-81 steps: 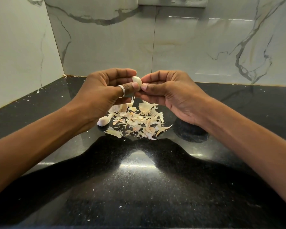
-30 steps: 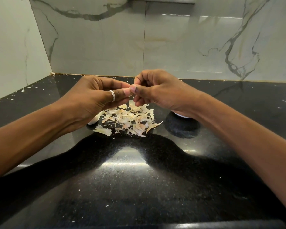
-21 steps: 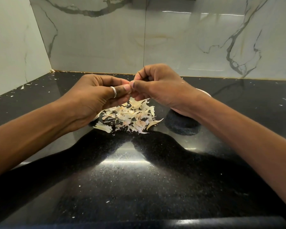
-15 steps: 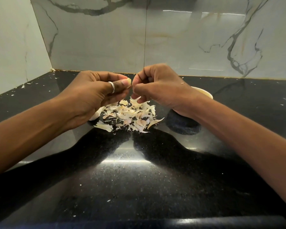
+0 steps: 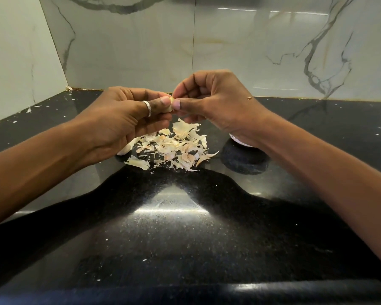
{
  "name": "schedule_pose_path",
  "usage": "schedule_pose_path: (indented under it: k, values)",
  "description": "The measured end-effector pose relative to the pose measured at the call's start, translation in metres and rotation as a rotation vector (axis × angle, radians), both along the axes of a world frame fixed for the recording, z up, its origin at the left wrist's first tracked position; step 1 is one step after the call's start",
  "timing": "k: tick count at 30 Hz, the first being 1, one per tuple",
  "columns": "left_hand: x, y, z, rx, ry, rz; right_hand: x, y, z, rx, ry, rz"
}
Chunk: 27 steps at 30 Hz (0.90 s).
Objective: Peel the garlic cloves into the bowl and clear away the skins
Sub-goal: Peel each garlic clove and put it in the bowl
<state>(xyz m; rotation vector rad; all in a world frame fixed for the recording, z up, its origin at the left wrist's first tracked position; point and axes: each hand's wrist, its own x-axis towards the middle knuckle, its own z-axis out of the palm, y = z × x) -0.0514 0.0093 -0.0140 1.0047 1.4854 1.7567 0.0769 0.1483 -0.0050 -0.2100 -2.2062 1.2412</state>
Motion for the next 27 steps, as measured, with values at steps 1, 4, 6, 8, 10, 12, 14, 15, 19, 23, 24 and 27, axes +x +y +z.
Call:
schedule_pose_path:
  k: [1,4,6,8,10,12,14,15,19,23,24,27]
  values:
    - [-0.0003,0.0003,-0.0004,0.007,-0.006,-0.006,0.0005,0.0005,0.0003,0.001,0.003,0.003]
    - [-0.0014,0.001,-0.0008,0.021,-0.023,-0.022,0.0017,0.0029,0.001,-0.016,0.016,0.012]
    - [-0.0018,0.0009,-0.0006,0.023,-0.034,-0.03,0.002,0.004,0.0008,-0.03,0.031,0.02]
    - [-0.0021,0.0006,-0.0003,0.026,-0.047,-0.035,0.0017,0.0049,0.0001,-0.034,0.05,0.024]
    - [-0.002,0.0004,-0.0002,0.032,-0.055,-0.043,0.0016,0.0056,-0.0004,-0.041,0.068,0.024]
    - [-0.0019,0.0003,0.0,0.036,-0.067,-0.052,0.0017,0.006,-0.0003,-0.041,0.074,0.024]
    - [-0.0023,-0.0001,0.0,0.037,-0.081,-0.053,0.0019,0.0063,-0.0001,-0.03,0.071,0.029]
    - [-0.0028,-0.0003,0.0,0.036,-0.087,-0.055,0.0022,0.0065,0.0001,-0.024,0.067,0.034]
    - [-0.0039,-0.0022,0.002,0.025,-0.1,-0.088,0.0049,0.0076,0.0029,0.026,0.032,0.057]
    - [-0.0026,-0.0044,0.0049,0.004,-0.083,-0.116,0.0063,0.0074,0.0042,0.057,-0.02,0.088]
    - [-0.0024,-0.0048,0.0051,0.001,-0.083,-0.12,0.0061,0.007,0.0043,0.068,-0.038,0.095]
    - [-0.0031,-0.0047,0.0053,-0.007,-0.089,-0.128,0.0055,0.0058,0.0052,0.122,-0.093,0.091]
